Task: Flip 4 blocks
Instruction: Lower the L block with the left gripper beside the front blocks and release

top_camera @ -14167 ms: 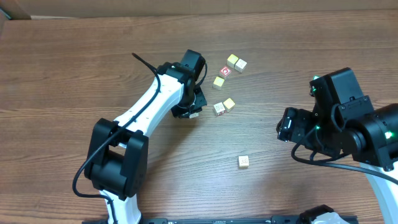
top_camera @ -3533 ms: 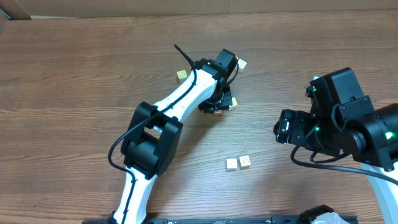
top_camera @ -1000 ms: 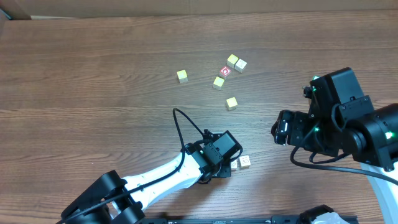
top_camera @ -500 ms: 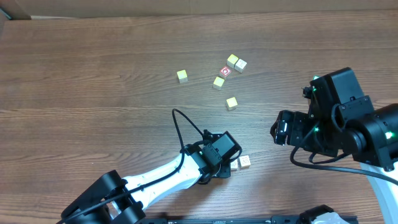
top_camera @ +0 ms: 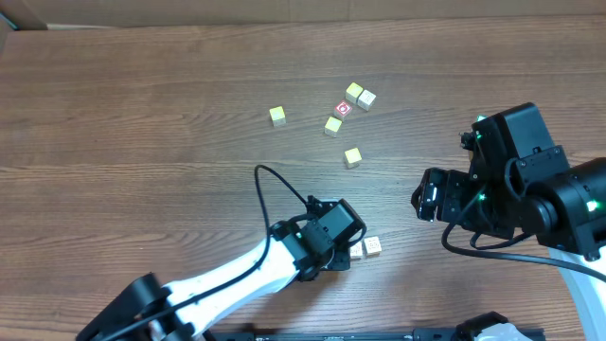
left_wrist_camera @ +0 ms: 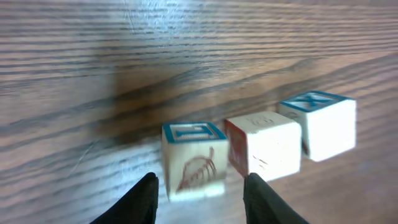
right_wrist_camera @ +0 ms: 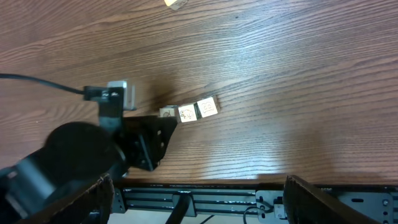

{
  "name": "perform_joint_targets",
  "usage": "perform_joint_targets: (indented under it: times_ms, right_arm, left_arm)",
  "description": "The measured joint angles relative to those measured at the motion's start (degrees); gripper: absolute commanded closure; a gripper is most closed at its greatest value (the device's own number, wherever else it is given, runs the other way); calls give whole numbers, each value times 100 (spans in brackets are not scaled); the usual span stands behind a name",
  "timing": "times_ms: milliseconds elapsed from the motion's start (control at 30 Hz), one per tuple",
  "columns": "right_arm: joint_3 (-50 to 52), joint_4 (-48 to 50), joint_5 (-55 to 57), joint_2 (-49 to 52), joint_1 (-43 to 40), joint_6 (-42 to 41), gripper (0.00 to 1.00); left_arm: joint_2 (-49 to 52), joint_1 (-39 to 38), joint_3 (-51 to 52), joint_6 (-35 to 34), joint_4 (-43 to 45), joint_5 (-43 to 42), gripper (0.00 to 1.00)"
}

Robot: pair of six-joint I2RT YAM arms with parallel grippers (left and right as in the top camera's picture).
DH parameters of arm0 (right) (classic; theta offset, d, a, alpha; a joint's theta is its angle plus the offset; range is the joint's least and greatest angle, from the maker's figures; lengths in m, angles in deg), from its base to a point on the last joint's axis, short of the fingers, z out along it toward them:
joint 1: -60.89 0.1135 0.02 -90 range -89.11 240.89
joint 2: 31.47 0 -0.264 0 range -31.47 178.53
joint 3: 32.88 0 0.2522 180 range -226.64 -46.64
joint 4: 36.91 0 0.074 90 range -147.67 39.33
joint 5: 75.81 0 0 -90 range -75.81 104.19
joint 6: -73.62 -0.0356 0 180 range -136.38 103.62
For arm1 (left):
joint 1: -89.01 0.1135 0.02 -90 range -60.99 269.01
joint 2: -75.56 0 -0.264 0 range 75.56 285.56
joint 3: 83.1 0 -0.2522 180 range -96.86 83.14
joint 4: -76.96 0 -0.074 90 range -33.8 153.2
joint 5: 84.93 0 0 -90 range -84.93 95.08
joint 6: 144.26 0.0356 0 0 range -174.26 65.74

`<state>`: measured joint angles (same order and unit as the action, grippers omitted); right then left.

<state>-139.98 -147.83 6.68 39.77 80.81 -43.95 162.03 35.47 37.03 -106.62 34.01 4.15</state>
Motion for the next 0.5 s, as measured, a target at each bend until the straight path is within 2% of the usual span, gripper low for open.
perform_joint_targets:
  times_ms: [100, 133, 200, 267, 300, 367, 500]
  right_arm:
    - [0, 2, 0, 0, 0, 0, 12]
    - [0, 2, 0, 0, -2, 0, 12]
    - [0, 2, -2, 0, -2, 2, 12]
    - [0, 0, -2, 0, 0, 2, 12]
    - [0, 2, 0, 0, 0, -2, 12]
    - [0, 2, 0, 0, 0, -2, 12]
    - [0, 2, 0, 0, 0, -2, 12]
  left_arm:
    - [-354, 0, 0, 2, -127, 13, 60]
    - [-455, 0, 0, 0, -155, 15, 56]
    - [-621, 0, 0, 20, -162, 28, 32]
    - [-710, 4, 0, 57, -96, 35, 19]
    - [-728, 33, 0, 109, -24, 48, 16]
    - [-732, 149, 0, 127, 85, 48, 16]
    - [-651, 765, -35, 177, 142, -17, 22]
